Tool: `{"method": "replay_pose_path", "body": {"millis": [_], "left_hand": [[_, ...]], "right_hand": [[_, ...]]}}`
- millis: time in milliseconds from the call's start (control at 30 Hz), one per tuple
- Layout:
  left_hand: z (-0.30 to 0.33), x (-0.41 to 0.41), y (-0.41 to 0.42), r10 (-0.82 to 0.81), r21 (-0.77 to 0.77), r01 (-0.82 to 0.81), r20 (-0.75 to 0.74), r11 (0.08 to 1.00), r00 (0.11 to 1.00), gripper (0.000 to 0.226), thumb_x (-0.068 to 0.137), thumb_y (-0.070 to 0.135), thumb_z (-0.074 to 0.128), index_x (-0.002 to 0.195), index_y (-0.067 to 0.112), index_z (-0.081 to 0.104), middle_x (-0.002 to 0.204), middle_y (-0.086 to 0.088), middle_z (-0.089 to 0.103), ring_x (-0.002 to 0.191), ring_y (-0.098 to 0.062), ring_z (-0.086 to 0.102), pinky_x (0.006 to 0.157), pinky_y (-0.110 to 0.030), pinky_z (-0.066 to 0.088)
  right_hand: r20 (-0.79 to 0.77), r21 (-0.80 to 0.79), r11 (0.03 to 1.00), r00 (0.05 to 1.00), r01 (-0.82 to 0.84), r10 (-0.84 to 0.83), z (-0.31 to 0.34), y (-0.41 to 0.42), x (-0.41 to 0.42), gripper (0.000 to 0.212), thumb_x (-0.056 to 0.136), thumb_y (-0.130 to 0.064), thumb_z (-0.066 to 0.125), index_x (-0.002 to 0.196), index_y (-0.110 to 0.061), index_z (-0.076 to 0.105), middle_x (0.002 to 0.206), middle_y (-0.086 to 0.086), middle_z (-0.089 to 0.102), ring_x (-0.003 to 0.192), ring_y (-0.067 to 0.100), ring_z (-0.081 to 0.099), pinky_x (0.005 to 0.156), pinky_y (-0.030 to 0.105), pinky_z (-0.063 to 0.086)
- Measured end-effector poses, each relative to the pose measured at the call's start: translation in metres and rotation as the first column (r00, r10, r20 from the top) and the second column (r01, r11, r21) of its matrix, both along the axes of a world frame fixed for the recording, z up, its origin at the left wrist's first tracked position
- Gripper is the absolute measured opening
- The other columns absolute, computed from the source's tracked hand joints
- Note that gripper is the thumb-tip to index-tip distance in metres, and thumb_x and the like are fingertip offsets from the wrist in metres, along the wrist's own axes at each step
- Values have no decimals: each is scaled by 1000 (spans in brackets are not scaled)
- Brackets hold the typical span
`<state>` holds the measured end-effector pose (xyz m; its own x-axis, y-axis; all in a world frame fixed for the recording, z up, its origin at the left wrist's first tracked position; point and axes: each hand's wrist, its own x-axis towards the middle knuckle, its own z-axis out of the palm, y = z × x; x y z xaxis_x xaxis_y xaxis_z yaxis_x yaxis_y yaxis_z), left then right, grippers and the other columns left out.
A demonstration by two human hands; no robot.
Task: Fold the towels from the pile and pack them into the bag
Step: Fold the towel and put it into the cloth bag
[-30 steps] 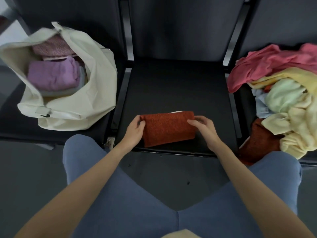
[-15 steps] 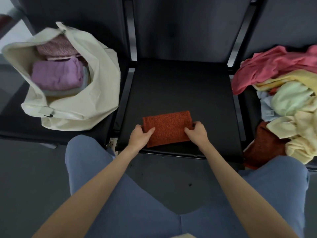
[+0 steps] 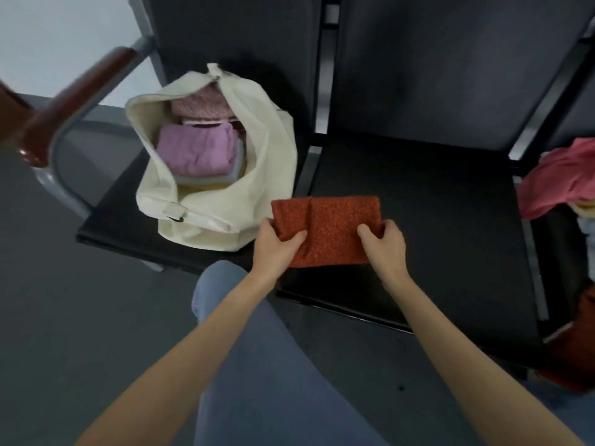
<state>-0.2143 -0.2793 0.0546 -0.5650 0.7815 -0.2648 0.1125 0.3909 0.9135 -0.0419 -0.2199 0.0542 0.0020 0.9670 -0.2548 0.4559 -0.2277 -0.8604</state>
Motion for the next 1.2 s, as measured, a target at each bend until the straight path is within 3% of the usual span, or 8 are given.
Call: {"method": "replay_pose_path", "body": {"millis": [167,433,533,700,833,933,1033,1200], "left_hand": [[44,-79,3,111,158,-86,-156,984,981,43,77,17,80,106,12,47,99,0,60,82,-3,59,78,-25,51],[87,-208,67,207,273,-85,-458,958,864,52,80,21,76,122,8,50,113,2,56,105,-11,54,88,-21,41],[85,-249,102,178,180,-91,-564,979,806,47,84,12,67,126,2,49,122,-9,56,113,-18,52,82,-14,31],[64,-287,132,38,-9,-63,-708,998,705,37,85,5,59,117,-11,48,116,-26,59,112,-38,55,81,-31,38],[46,-292,140,-111,-164,-37,-799,986,591,28,87,2,56,109,-15,52,111,-31,61,106,-45,57,85,-43,44],[38,-290,144,-173,-228,-43,-835,973,523,23,86,-3,52,107,-13,56,109,-30,62,103,-46,59,75,-44,44],[36,-291,146,-223,-284,-72,-863,956,453,22,86,-6,48,104,-12,58,106,-29,63,99,-46,60,68,-43,43],[36,-285,138,-317,-351,-102,-913,931,256,18,90,-7,46,104,-11,57,106,-29,61,98,-44,60,73,-44,47]], "right_hand": [[-263,74,987,952,-141,156,38,7,-68,18,89,-20,61,102,-10,55,96,-1,61,87,8,60,70,21,50],[-164,404,892,943,-204,290,68,71,-201,36,89,-10,61,106,-16,30,91,-12,50,83,6,59,71,28,55],[-41,448,852,945,-272,323,63,91,-249,35,90,-7,56,104,-18,25,94,-6,49,90,18,60,79,41,54],[52,355,877,944,-322,326,39,115,-297,36,89,-3,51,117,-8,29,109,6,51,97,28,60,84,44,51],[256,369,826,901,-426,351,21,117,-313,65,82,-3,60,137,-3,24,139,20,34,112,36,54,92,43,49],[568,550,621,795,-558,212,13,110,-313,81,71,-6,69,143,-7,31,145,26,26,132,40,33,108,47,34],[795,487,411,586,-771,156,10,112,-314,60,76,-15,66,133,-15,50,144,12,39,130,33,36,103,41,26],[896,244,378,356,-893,264,3,118,-315,49,93,-21,50,141,-19,42,148,6,38,131,29,34,100,39,31]]}}
